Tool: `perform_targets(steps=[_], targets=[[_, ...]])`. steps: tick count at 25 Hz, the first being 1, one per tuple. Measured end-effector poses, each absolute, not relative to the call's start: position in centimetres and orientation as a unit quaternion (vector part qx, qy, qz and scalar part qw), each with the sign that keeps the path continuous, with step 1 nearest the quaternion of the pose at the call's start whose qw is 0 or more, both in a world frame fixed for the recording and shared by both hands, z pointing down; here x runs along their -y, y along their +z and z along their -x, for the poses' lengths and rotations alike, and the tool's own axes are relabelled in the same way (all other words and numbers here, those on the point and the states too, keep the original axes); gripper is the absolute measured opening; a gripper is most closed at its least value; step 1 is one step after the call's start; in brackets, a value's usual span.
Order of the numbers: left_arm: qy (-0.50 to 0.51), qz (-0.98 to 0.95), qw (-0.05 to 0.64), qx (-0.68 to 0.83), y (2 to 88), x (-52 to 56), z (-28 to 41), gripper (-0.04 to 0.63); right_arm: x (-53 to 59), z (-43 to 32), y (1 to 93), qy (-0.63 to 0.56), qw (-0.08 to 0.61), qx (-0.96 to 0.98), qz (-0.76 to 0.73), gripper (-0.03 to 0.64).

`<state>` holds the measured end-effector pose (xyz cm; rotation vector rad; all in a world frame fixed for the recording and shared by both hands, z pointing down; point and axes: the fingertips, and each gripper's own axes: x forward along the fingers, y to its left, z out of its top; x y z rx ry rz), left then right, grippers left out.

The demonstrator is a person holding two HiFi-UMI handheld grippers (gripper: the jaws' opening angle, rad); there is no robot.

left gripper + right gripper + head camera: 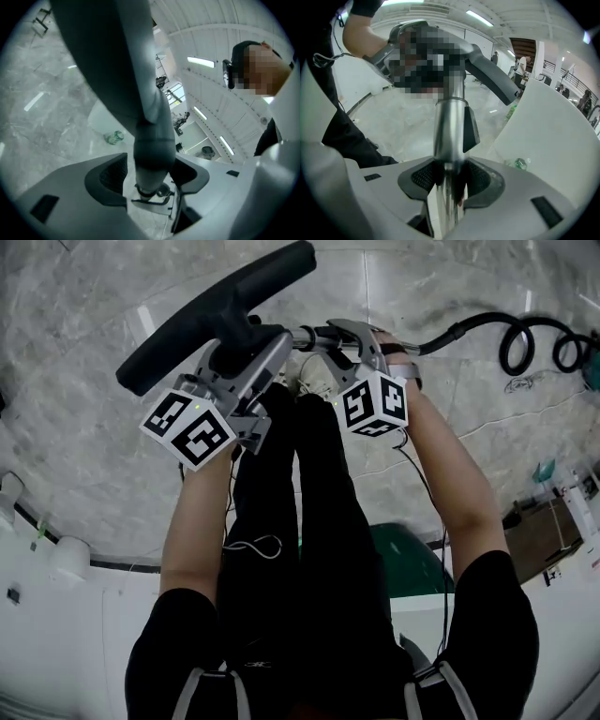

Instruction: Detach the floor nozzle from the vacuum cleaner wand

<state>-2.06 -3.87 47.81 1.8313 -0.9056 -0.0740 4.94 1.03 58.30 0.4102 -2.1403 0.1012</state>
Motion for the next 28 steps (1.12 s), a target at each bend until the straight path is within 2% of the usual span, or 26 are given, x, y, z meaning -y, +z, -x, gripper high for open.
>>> perform_targets(steps=[3, 5, 6, 7, 8, 16, 18, 22, 23, 24, 28], targets=[[-0.070, -0.768, 0.525, 0.361, 45.2, 4.3, 0.2, 0.256, -2.8, -5.6, 56.8, 0.045, 0.455, 0.874, -0.166, 0.172], [-0.057, -0.775, 0.517, 0.359, 44.8, 4.4, -1.3, 0.255, -3.0, -6.3, 56.3, 0.051, 0.452, 0.873, -0.174, 0.172], [-0.039, -0.781, 0.505, 0.365, 44.7, 4.3, -2.0, 0.237, -3.1, -6.7, 56.1, 0.054, 0.452, 0.872, -0.179, 0.172], [-0.020, -0.788, 0.490, 0.373, 44.7, 4.1, -2.5, 0.163, -3.3, -7.0, 56.0, 0.056, 0.452, 0.872, -0.182, 0.172], [-0.003, -0.795, 0.475, 0.377, 44.5, 3.8, -2.8, 0.149, -3.5, -7.2, 55.9, 0.058, 0.451, 0.872, -0.183, 0.172], [0.021, -0.857, 0.395, 0.329, 42.8, 3.2, -4.4, 0.147, -3.2, -5.5, 57.2, 0.058, 0.450, 0.883, -0.122, 0.173], [0.020, -0.867, 0.384, 0.318, 42.0, 3.2, -5.0, 0.147, -3.1, -4.7, 57.0, 0.058, 0.430, 0.894, -0.108, 0.173], [0.020, -0.871, 0.377, 0.313, 41.2, 3.1, -5.0, 0.147, -2.4, -4.2, 56.1, 0.046, 0.395, 0.908, -0.135, 0.172], [0.023, -0.871, 0.377, 0.314, 41.2, 3.1, -4.9, 0.147, -2.1, -4.0, 56.1, 0.040, 0.394, 0.907, -0.145, 0.121], [0.025, -0.869, 0.379, 0.317, 41.3, 3.2, -4.7, 0.147, -1.8, -3.9, 56.2, 0.036, 0.394, 0.905, -0.155, 0.102], [0.016, -0.831, 0.414, 0.370, 42.1, 3.9, -3.2, 0.147, -1.1, -3.7, 56.4, 0.022, 0.408, 0.888, -0.209, 0.089]])
